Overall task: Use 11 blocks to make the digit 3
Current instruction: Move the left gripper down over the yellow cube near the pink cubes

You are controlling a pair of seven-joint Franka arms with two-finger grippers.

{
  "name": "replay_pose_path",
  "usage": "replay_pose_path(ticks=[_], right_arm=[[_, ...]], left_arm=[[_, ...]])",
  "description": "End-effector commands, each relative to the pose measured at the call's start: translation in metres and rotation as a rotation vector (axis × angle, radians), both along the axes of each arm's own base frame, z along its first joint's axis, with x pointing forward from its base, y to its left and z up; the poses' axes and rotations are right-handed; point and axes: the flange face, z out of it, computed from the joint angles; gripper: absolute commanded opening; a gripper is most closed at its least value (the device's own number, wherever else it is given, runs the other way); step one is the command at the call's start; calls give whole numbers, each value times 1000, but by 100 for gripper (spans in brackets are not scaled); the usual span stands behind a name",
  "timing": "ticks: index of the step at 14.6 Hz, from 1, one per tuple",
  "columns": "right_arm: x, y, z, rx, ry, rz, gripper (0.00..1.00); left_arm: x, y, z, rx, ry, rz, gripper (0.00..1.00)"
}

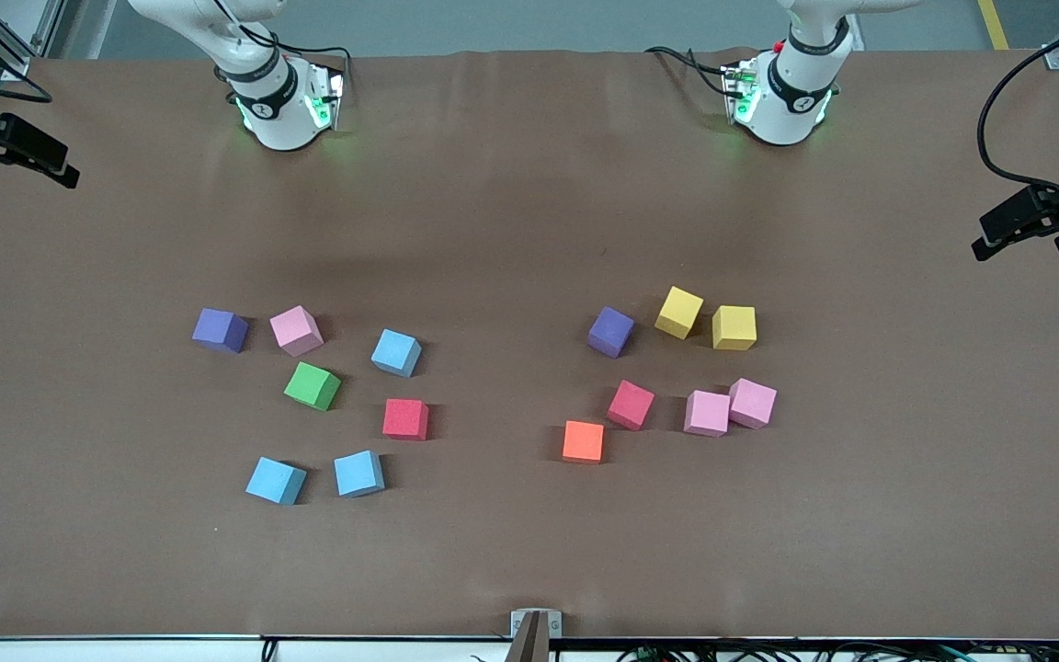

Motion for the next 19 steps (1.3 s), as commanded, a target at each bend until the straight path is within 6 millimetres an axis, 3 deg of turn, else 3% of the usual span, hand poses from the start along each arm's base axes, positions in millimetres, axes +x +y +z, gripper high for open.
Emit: replay_pose_path(ticks=[1,8,11,15,19], right_arm=[[-7,-4,6,4,-11,5,100],[-5,-2,8,8,-30,70,100],[-3,-4,12,12,-47,112,100],[-4,2,10,14,-35,123,100],[-3,-1,10,20,-36,189,100]], left_arm=[[-1,0,1,-6,8,-10,100],[-2,-3,3,-18,14,1,100],[3,-19,-14,-18,58,-29,100],[8,-82,-75,-19,167,-135,100],[1,-146,-135,-20,144,-237,100]])
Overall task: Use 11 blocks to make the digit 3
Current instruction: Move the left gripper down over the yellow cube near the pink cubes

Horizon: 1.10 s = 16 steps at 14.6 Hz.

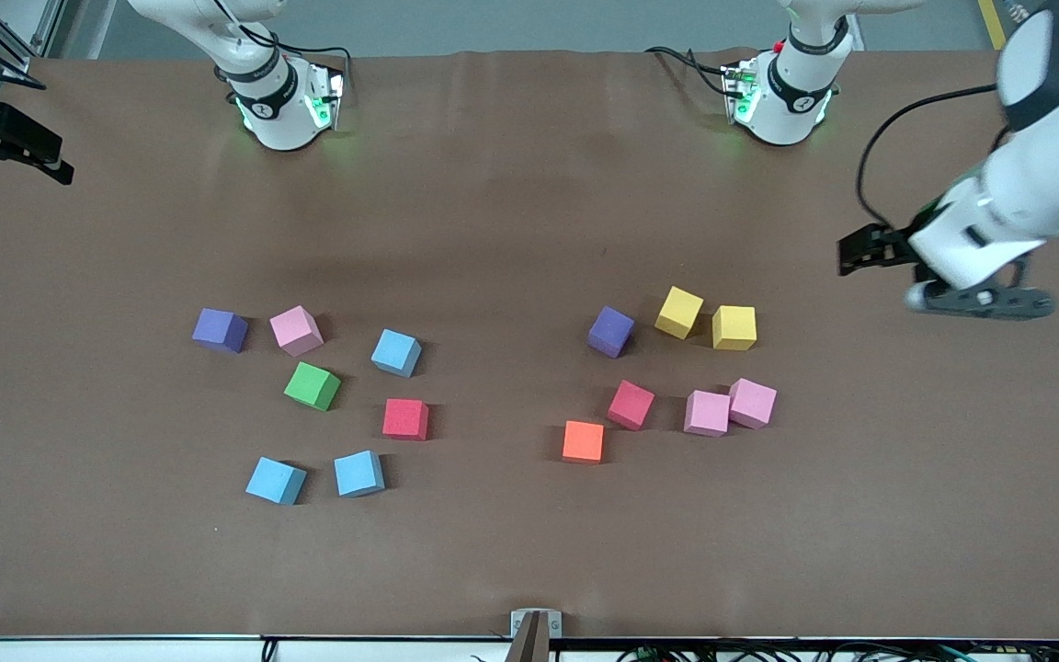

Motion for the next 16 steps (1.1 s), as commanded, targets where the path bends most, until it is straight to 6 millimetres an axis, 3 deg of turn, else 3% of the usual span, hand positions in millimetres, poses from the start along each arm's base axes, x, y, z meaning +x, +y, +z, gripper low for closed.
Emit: replay_pose_path(ticks=[1,4,7,10,12,16], right_arm=[[-4,-3,2,8,-5,38,100],[-3,-3,3,36,-17,34,100],[-3,-4,4,42,-21,27,100],[-4,-2,4,36,-12,-5,100],[-4,-5,4,31,-10,-14,100],[-4,-4,4,28,-12,-9,100]], left_arm=[[-13,-29,-40,-17,-27,-36,100],[-26,-53,-89,-17,-31,-78,100],[-23,-82,-140,-24,-18,-129,100],[-32,-118,-156,-7,-40,-173,100],[-38,-127,-169,12,-87,-140,100],[-72,-145,-217,-15,-146,-93,100]])
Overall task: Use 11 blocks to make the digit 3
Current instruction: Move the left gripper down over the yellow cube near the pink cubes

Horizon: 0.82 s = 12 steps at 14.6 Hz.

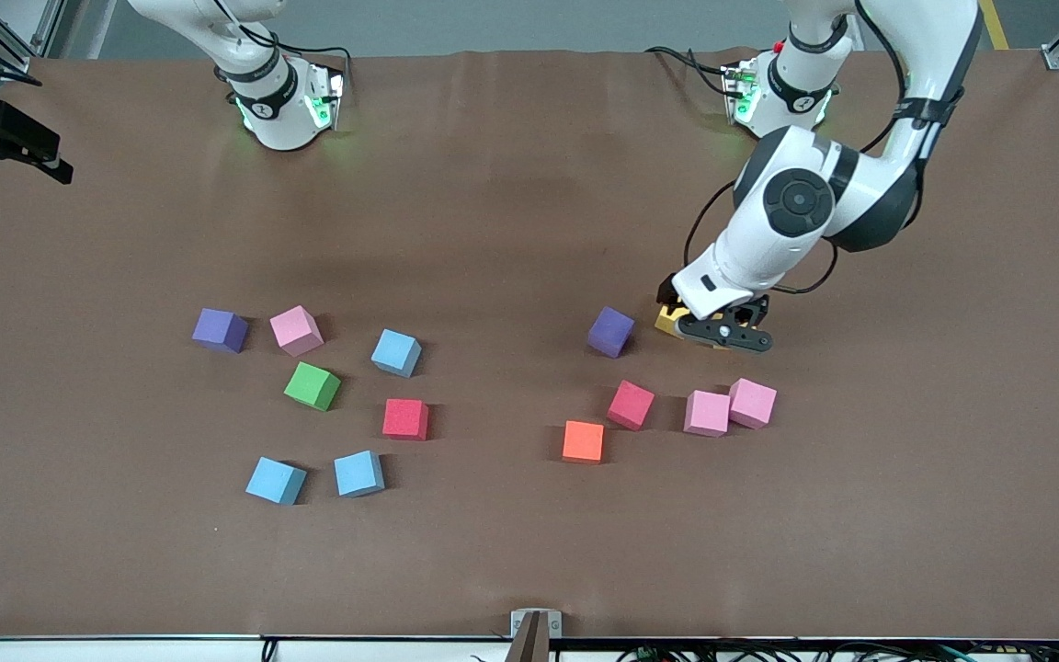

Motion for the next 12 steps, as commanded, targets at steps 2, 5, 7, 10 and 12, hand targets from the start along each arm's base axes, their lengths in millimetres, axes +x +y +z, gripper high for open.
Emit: replay_pose_path(ticks=[2,5,7,10,12], right_arm=[[-3,-3,4,0,-12,-24,100],[21,-6,-15,-4,5,-29,100],[30,-7,-22,-4,-8,-25,100],[40,-36,-32,-4,-20,-77,100],[52,-46,-55,-4,21,-94,100]], left_arm=[[-35,-1,-37,1,-31,-1,99],[-46,2,-62,3,-64,-41,98],[-47,3,-79,19,-76,-82,98],[-53,0,-100,2,-75,-78,95],[-56,4,-107,16,-73,-98,95]])
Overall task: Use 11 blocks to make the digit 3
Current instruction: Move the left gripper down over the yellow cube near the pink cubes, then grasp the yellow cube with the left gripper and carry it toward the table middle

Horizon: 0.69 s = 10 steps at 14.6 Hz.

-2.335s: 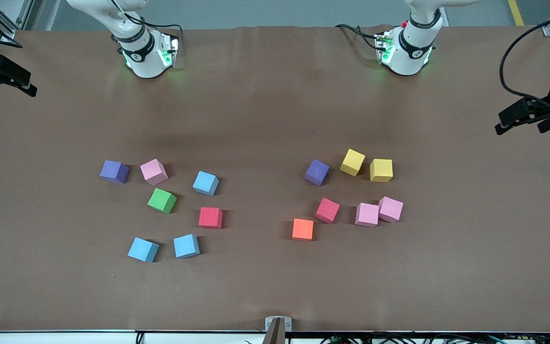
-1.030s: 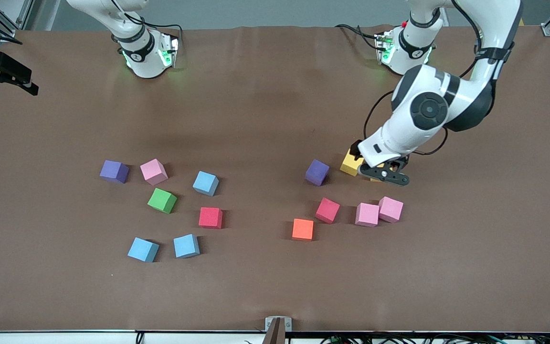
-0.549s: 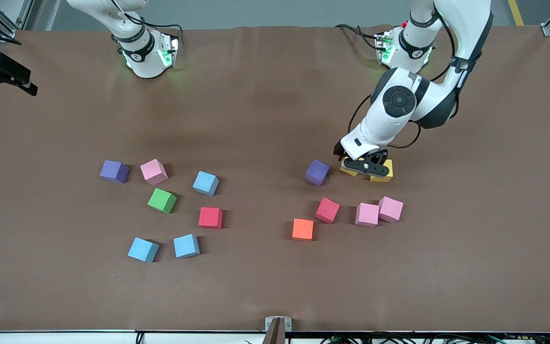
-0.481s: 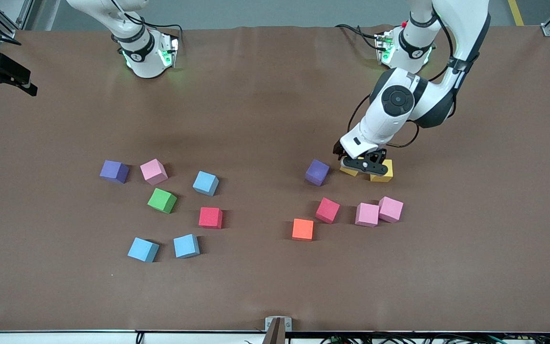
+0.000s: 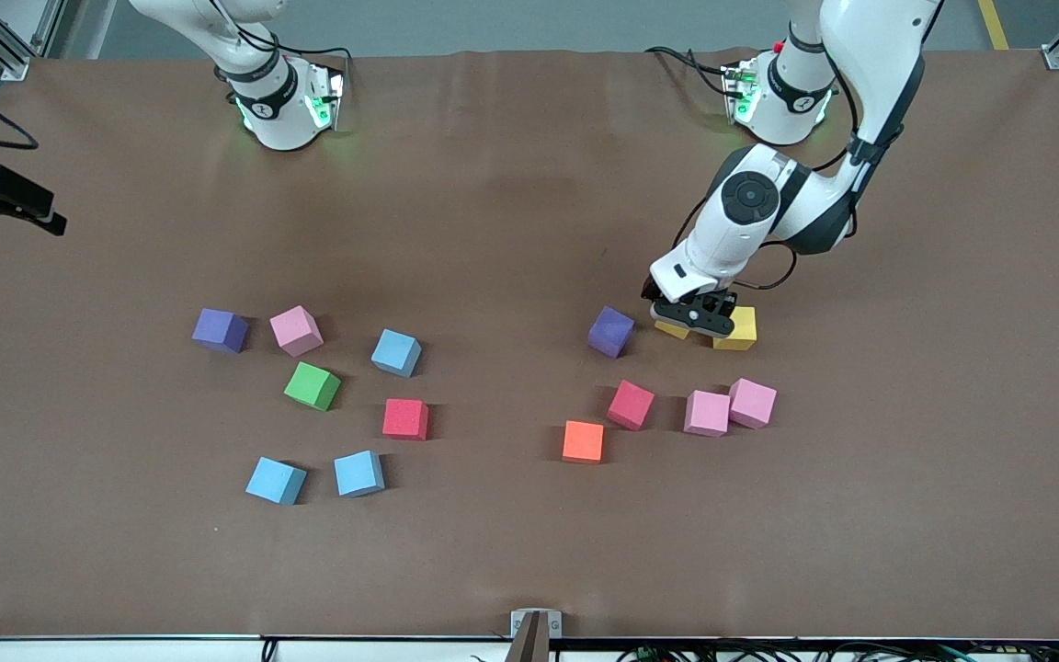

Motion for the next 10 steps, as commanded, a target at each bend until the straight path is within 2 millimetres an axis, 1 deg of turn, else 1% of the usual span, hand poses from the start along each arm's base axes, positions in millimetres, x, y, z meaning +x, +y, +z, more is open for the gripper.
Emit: replay_pose_path(ticks=[1,2,3,4,5,6,7,8,9,10], right_arm=[[21,-18,-34,3,56,-33,100],[37,-25,-71,7,122,-41,100],[48,-31,-99,0,163,-47,100],[57,-41,-107,-46,149,-51,100],[64,-41,-109,-82,120,-41,100],[69,-36,-108,-90,91,-42,100],[70,-28,-108,-86,87,-38,100],[72,-14,-108,-67,82,-49,100],[74,-1,-110,-42,82,-102,100],[75,14,-112,-19,84,-160,100]], left_arm=[[-4,3,-10,8,-5,-7,91],[-5,3,-12,8,-2,-8,88],[-5,3,-13,9,0,-8,83],[-5,3,-15,9,4,-8,79],[-6,3,-18,10,9,-8,73],[-6,4,-21,11,15,-7,66],[-7,4,-22,12,18,-5,58],[-7,4,-23,15,23,2,50],[-7,4,-22,16,25,27,44],[-8,2,-20,28,37,49,40]])
